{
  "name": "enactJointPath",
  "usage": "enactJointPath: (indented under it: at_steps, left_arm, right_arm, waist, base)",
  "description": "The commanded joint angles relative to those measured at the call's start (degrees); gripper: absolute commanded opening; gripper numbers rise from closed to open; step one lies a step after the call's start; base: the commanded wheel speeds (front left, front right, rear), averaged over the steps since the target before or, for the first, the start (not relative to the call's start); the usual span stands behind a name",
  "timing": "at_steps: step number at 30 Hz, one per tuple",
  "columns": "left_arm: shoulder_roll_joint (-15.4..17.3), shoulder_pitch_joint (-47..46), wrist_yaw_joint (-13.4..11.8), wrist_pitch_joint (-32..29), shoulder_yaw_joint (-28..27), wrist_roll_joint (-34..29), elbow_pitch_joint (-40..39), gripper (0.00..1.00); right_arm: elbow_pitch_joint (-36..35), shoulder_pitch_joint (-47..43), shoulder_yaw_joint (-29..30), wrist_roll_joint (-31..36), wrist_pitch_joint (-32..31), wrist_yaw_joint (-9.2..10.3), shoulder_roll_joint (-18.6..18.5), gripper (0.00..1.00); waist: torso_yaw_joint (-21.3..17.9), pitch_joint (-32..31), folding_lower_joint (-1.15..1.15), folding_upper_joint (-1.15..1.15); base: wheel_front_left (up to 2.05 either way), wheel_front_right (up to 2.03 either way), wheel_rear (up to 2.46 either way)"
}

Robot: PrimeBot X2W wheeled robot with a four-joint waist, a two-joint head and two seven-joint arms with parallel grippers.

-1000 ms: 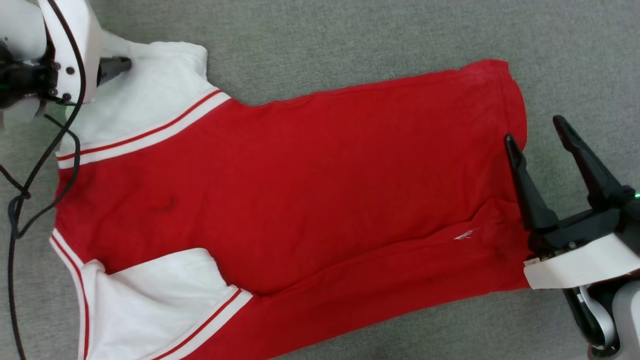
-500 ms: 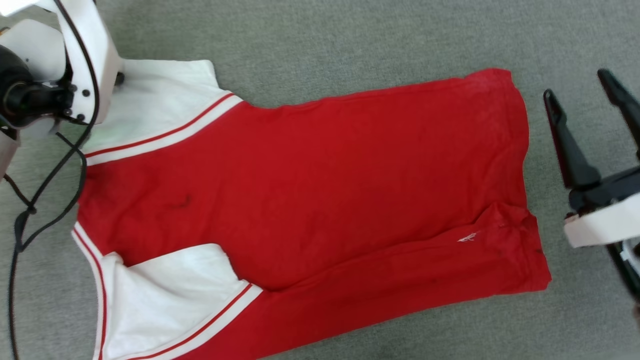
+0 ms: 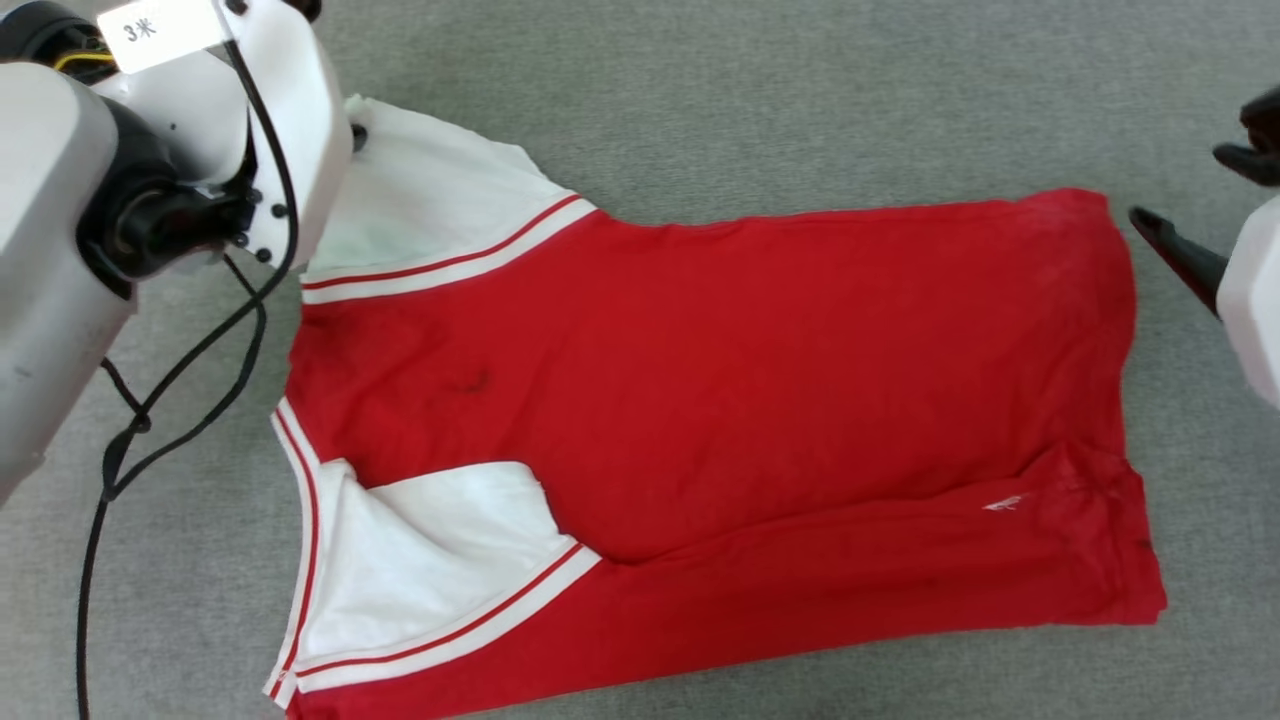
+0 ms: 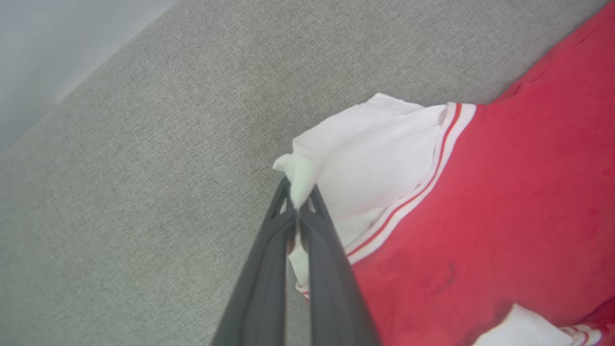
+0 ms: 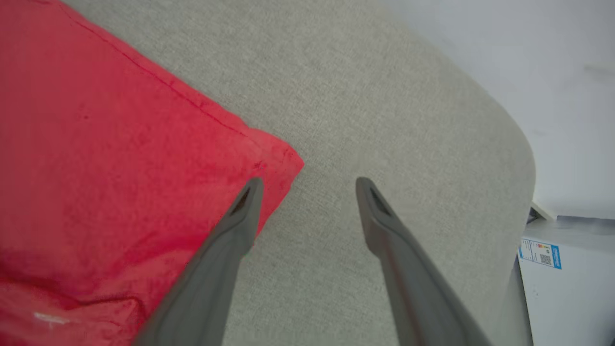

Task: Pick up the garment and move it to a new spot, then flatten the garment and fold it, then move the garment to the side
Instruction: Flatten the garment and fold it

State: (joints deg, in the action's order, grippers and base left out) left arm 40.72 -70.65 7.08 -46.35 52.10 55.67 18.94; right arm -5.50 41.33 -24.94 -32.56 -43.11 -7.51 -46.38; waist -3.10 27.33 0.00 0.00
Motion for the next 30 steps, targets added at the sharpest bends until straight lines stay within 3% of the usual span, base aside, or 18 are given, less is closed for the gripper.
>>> enactJointPath:
  at_steps: [1, 5, 8, 15, 18, 19, 20, 30]
  left_arm:
    - [-0.41, 0.49, 0.22, 0.45, 0.33, -0.20, -0.25, 0.00]
    - [-1.09, -0.74, 0.24, 1.70, 0.78, -0.43, -1.49, 0.00]
    - [-1.36, -1.38, 0.24, 2.37, 1.06, -0.28, -1.91, 0.00]
    - [-1.69, -2.80, 0.31, 4.02, 1.74, -0.23, -2.46, 0.00]
    - [-1.76, -3.43, 0.34, 5.17, 2.46, 0.20, -2.44, 0.00]
    - [-1.39, -3.66, 0.31, 5.79, 3.02, 0.56, -2.36, 0.00]
    - [-1.35, -3.73, 0.31, 6.05, 3.20, 0.57, -2.37, 0.00]
    - [1.14, -0.27, 0.31, 11.35, 5.83, 1.41, -4.80, 0.00]
  right_arm:
    - [0.47, 1.94, -1.02, -1.35, -2.05, 0.04, -1.02, 1.00]
    - [3.71, 8.13, -7.43, -5.81, -11.18, 0.04, -3.31, 1.00]
    - [6.92, 11.31, -10.02, -7.49, -14.16, 0.04, -2.13, 1.00]
    - [15.94, 14.50, -13.30, -8.39, -13.25, 0.03, 2.22, 1.00]
    - [19.95, 11.24, -18.58, -10.59, -12.21, -0.06, 3.82, 1.00]
    - [20.74, 10.94, -21.01, -11.35, -10.89, -0.12, 3.44, 0.33]
    - [20.87, 11.43, -21.11, -11.42, -9.97, -0.12, 3.23, 0.00]
    - [22.32, 13.82, -19.73, -11.65, 2.48, 0.04, 1.25, 0.00]
  waist:
    - [0.80, 0.24, 0.00, 0.00]
    - [2.25, 1.30, 0.00, 0.00]
    - [3.09, 2.25, 0.00, 0.00]
    - [4.77, 4.71, 0.00, 0.00]
    - [5.57, 5.58, 0.00, 0.00]
    - [5.64, 5.45, 0.00, 0.00]
    - [5.62, 5.24, 0.00, 0.00]
    - [5.90, -1.54, 0.00, 0.00]
  base:
    - [0.00, 0.00, 0.00]
    - [0.00, 0.00, 0.00]
    - [0.00, 0.00, 0.00]
    - [0.00, 0.00, 0.00]
    - [0.00, 0.00, 0.00]
    - [0.00, 0.00, 0.00]
    - [0.00, 0.00, 0.00]
    - [0.00, 0.00, 0.00]
